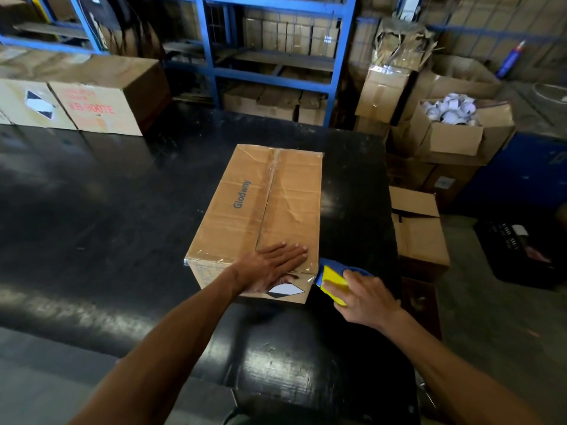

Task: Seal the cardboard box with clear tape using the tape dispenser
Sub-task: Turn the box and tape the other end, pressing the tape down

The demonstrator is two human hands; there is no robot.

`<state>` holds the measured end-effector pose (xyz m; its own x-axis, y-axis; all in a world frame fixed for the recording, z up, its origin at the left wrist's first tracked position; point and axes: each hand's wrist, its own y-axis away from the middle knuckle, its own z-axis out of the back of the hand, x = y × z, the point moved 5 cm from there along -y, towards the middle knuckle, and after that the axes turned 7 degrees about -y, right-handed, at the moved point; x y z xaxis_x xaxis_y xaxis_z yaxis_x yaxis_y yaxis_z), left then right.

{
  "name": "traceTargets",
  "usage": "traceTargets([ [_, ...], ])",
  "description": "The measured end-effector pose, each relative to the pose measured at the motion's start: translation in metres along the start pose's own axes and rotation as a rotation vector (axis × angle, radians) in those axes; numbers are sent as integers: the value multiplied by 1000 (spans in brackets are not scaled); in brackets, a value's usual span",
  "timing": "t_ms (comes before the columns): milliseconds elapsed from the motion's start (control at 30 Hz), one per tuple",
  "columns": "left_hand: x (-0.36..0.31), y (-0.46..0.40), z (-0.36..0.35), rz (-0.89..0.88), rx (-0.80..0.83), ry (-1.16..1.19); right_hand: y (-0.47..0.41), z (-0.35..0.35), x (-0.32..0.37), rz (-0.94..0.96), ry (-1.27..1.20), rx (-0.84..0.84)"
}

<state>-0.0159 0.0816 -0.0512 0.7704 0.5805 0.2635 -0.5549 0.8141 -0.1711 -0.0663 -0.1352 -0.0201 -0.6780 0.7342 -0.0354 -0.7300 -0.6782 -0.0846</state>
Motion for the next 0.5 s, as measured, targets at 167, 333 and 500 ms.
traceTargets([
  [167, -11, -11, 10, 48, 23, -4, 4, 19, -13, -113, -71, -91],
  [333, -42, -34, 13, 346, -32, 90, 13, 22, -40, -470, -272, -101],
  [500, -39, -38, 15, 428, -93, 141, 26, 17, -56, -762, -551, -130],
])
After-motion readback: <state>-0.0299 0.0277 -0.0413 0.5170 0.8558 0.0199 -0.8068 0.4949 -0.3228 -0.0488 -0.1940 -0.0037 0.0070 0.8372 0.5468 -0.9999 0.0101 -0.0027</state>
